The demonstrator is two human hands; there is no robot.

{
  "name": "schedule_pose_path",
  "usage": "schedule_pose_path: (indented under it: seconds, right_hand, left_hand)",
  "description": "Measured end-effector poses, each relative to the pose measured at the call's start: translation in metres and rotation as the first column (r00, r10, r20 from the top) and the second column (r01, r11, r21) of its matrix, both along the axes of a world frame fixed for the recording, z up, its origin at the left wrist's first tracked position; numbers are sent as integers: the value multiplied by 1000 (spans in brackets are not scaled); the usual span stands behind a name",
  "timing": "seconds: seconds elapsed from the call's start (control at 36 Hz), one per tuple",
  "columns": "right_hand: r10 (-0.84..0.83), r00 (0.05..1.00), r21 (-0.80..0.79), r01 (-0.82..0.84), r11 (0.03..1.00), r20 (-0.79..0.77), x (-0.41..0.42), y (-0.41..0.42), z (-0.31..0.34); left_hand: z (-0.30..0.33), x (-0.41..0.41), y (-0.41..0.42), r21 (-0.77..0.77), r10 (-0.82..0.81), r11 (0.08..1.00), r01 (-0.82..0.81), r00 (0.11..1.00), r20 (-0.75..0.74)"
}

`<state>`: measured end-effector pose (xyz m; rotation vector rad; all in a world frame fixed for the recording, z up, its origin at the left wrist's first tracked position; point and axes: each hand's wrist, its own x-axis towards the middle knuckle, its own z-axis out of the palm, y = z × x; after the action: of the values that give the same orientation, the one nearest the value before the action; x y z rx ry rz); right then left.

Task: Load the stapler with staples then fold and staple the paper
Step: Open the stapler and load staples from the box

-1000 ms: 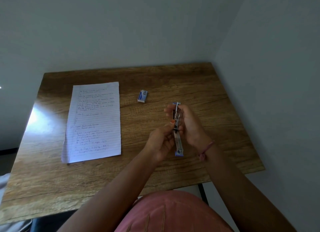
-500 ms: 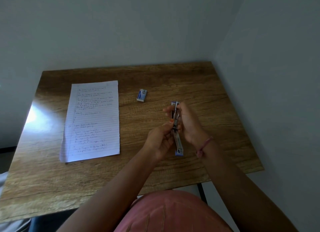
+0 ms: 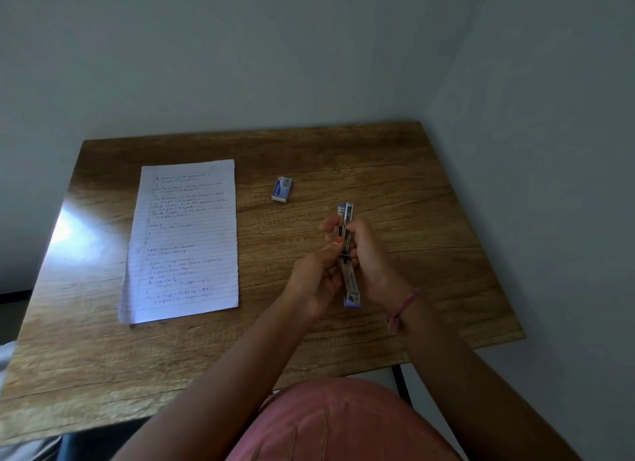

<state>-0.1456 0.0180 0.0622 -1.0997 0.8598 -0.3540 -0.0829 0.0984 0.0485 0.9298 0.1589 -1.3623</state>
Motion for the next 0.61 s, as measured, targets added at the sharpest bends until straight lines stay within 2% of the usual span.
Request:
schedule_pose_path:
  seconds: [0.28,0.42,0.61]
  right_hand:
    - [-1,997,-28,3,1000,71,-3,2,-6]
    - [-124,979,-27,130,991,159,-2,1,-6]
    - [-133,985,-187,151,971,107,-4,0,-2]
  left_hand:
    - [3,2,-2,-10,-14,1000,14,1000,-25]
    - [5,3,-1,-34,-18,999,17,999,-29]
    - [6,2,-2,-36,-40,999,39,999,-30]
